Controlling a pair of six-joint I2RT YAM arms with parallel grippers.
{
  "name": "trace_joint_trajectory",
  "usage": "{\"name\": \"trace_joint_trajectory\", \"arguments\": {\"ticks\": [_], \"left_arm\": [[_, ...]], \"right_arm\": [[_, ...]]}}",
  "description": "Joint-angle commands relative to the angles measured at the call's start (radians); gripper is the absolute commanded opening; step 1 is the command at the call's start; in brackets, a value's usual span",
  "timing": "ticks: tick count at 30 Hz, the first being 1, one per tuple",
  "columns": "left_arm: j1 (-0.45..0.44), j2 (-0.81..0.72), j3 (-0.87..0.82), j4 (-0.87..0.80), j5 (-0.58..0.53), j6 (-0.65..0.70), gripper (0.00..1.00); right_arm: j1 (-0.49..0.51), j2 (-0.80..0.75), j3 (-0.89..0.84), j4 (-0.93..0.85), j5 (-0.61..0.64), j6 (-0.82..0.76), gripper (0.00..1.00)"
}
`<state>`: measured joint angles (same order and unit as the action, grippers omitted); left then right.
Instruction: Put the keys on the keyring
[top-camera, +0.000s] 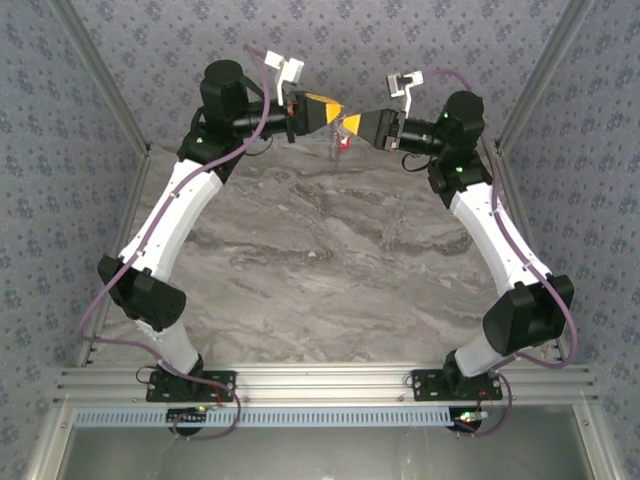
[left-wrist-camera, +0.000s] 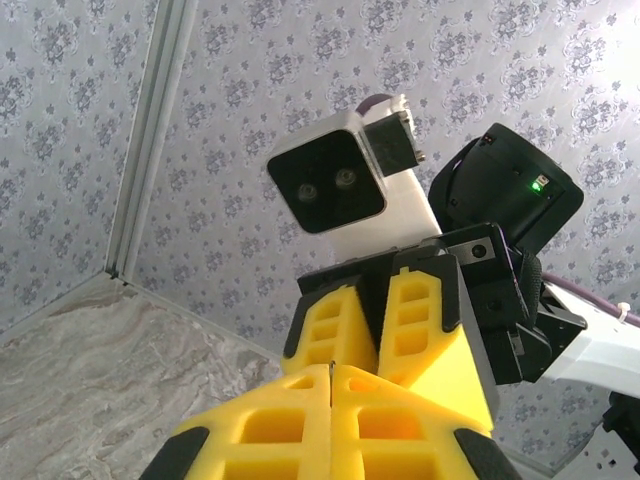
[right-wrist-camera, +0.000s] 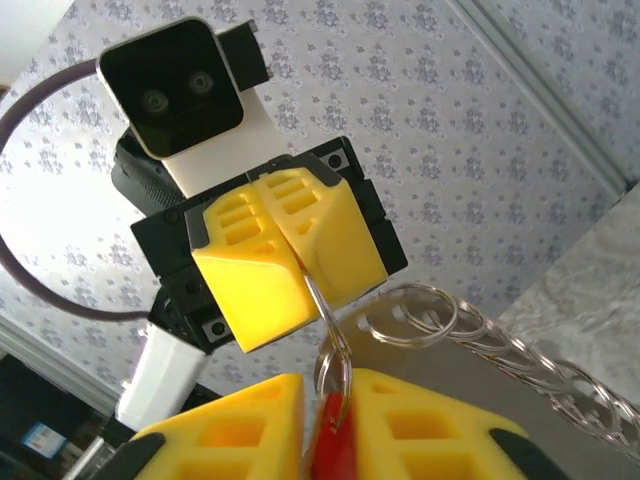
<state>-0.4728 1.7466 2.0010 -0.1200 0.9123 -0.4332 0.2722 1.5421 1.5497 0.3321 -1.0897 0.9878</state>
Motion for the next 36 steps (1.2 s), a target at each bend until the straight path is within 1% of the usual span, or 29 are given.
{"name": "trace_joint_trajectory", "arguments": {"ticks": [1,2,3,8,15,20,29,33,34,35,36], "left_arm": [[0.008,-0.067,-0.012,0.068,-0.007,-0.011,0.00],[0.011,-0.073,-0.021,0.080,-0.010,-0.015,0.00],[0.014,-0.079,-0.032,0.095,-0.013,-0.025,0.00],[0.038,-0.118,-0.126,0.238,-0.033,-0.110,0.00],[0.041,-0.135,-0.156,0.274,-0.035,-0.134,0.00],[0.037,-0.142,-0.203,0.358,-0.055,-0.182,0.00],[0.012,-0.120,-0.222,0.403,-0.071,-0.205,0.00],[0.004,-0.109,-0.222,0.416,-0.087,-0.212,0.00],[0.004,-0.107,-0.223,0.421,-0.093,-0.215,0.00],[0.005,-0.106,-0.226,0.431,-0.100,-0.222,0.00],[0.005,-0.104,-0.230,0.450,-0.112,-0.237,0.00]], "right_arm": [[0.005,-0.020,0.006,0.027,-0.012,0.006,0.06],[0.005,-0.019,0.002,0.029,-0.013,0.008,0.01],[0.003,-0.021,-0.003,0.034,-0.014,0.012,0.00],[0.001,-0.015,-0.028,0.078,-0.019,0.049,0.00],[0.021,0.029,0.007,0.128,-0.031,0.093,0.00],[0.047,0.075,0.039,0.187,-0.042,0.144,0.00],[0.056,0.177,0.104,0.420,-0.050,0.348,0.00],[0.056,0.202,0.118,0.459,-0.055,0.386,0.00],[0.055,0.204,0.118,0.456,-0.056,0.385,0.05],[0.052,0.203,0.116,0.449,-0.055,0.381,0.13],[0.046,0.198,0.107,0.438,-0.054,0.373,0.18]]}}
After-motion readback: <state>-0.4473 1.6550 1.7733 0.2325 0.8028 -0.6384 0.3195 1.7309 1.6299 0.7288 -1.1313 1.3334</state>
